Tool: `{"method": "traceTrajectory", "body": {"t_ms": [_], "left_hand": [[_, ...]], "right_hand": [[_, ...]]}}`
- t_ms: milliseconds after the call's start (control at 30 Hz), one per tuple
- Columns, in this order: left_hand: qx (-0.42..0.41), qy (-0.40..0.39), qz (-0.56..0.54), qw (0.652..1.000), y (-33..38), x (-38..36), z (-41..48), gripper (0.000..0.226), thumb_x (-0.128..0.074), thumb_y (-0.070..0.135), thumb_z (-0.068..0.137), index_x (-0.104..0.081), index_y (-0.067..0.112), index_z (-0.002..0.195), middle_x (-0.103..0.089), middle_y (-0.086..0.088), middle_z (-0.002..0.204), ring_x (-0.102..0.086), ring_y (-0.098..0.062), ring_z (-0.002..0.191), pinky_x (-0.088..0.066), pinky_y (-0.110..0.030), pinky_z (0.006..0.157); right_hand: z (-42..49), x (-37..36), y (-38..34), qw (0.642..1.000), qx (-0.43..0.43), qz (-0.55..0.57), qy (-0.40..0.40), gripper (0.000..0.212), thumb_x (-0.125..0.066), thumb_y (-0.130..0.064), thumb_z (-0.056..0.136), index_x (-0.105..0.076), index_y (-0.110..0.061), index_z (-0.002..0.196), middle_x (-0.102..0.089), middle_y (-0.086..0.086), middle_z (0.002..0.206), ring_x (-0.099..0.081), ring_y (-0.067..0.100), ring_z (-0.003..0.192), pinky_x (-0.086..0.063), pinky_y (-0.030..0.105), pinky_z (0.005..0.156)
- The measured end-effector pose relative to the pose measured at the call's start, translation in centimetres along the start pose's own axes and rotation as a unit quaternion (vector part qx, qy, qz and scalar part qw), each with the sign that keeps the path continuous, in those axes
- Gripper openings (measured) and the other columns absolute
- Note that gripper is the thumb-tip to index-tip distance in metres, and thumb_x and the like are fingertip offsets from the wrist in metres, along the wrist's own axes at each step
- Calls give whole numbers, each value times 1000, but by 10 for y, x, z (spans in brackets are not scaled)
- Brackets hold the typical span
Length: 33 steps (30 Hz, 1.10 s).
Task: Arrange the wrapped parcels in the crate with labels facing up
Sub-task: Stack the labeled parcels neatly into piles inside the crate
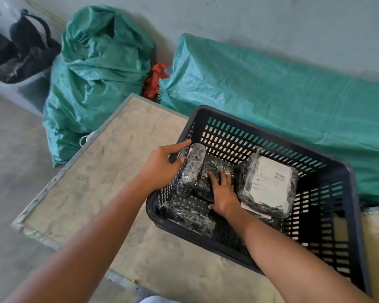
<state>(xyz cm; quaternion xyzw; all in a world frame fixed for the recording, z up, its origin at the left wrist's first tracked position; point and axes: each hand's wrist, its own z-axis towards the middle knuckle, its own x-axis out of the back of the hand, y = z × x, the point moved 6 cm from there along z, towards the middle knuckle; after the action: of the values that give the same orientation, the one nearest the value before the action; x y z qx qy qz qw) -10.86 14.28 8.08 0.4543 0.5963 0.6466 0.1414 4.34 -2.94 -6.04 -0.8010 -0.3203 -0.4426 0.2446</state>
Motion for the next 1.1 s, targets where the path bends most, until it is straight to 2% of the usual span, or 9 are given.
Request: {"method": "traceTrajectory", "body": {"t_ms": [100, 267, 400, 500, 600, 733, 867, 1033, 1100], "left_hand": [[9, 0, -5, 1000, -3, -1, 2, 48, -56, 17, 100, -59, 52, 133, -64, 4, 93, -36, -11, 42, -38, -25, 40], [25, 1, -12, 1000, 0, -1, 0, 48, -54, 13, 101, -61, 47, 134, -69, 1, 93, -32, -8, 37, -35, -21, 36], [33, -1, -18, 999, 4, 1, -2, 50, -52, 9, 101, -62, 44, 135, -76, -2, 98, -31, -5, 34, -32, -18, 35], [36, 0, -21, 999, 4, 1, -2, 49, -52, 8, 101, -62, 42, 135, -75, -4, 103, -33, -3, 33, -32, -17, 35], [38, 1, -24, 999, 3, 1, -2, 50, -52, 8, 101, -62, 44, 134, -76, -2, 102, -34, -3, 33, -33, -18, 35], [31, 5, -23, 999, 4, 1, -3, 50, -53, 9, 100, -63, 45, 133, -71, 6, 116, -37, -4, 34, -37, -20, 37], [17, 12, -6, 1000, 6, 2, -4, 51, -53, 9, 99, -63, 46, 132, -75, 1, 108, -38, -6, 34, -37, -21, 36], [12, -1, 35, 999, 11, 1, -6, 50, -52, 8, 100, -61, 40, 137, -74, -1, 79, -42, -4, 34, -36, -18, 35], [-8, -11, 96, 995, 22, 1, -7, 49, -54, 9, 100, -58, 33, 141, -74, -8, 99, -64, -4, 61, -53, -24, 54]], "right_hand": [[-2, 3, -3, 998, 3, -56, 26, 121, -81, -3, 83, 8, -25, 162, 15, 17, 168, 8, 43, 154, -24, 49, 120], [-1, 13, -11, 996, 13, -88, 4, 107, -68, 10, 88, 1, -19, 164, 3, 25, 168, -1, 51, 152, -50, 51, 105], [-4, 35, -19, 997, 41, -63, -11, 105, -79, -15, 86, -9, -26, 164, -21, 23, 165, -27, 50, 148, -51, 49, 105], [-12, 62, -16, 993, 111, 19, 22, 84, -80, -17, 82, -40, -23, 156, -70, -3, 109, -70, 11, 89, -51, 11, 66], [-22, 89, -4, 986, 134, 92, 43, 78, -78, -23, 82, -45, -39, 151, -67, -15, 77, -55, -2, 53, -38, 11, 46], [-37, 107, 14, 963, 108, 235, 70, 64, -76, -30, 83, -52, -65, 132, -75, -18, 87, -42, 2, 42, -37, 20, 42], [-59, 122, 29, 929, 119, 337, 101, 55, -71, -26, 90, -59, -71, 120, -63, -43, 73, -33, 4, 39, -32, 19, 39], [-83, 142, 50, 898, 127, 405, 115, 52, -68, -23, 93, -62, -64, 125, -76, -2, 75, -32, 12, 46, -37, 29, 52], [-91, 153, 59, 891, 124, 420, 116, 52, -69, -19, 94, -64, -61, 125, -73, 14, 76, -28, 10, 44, -34, 27, 50]]}}
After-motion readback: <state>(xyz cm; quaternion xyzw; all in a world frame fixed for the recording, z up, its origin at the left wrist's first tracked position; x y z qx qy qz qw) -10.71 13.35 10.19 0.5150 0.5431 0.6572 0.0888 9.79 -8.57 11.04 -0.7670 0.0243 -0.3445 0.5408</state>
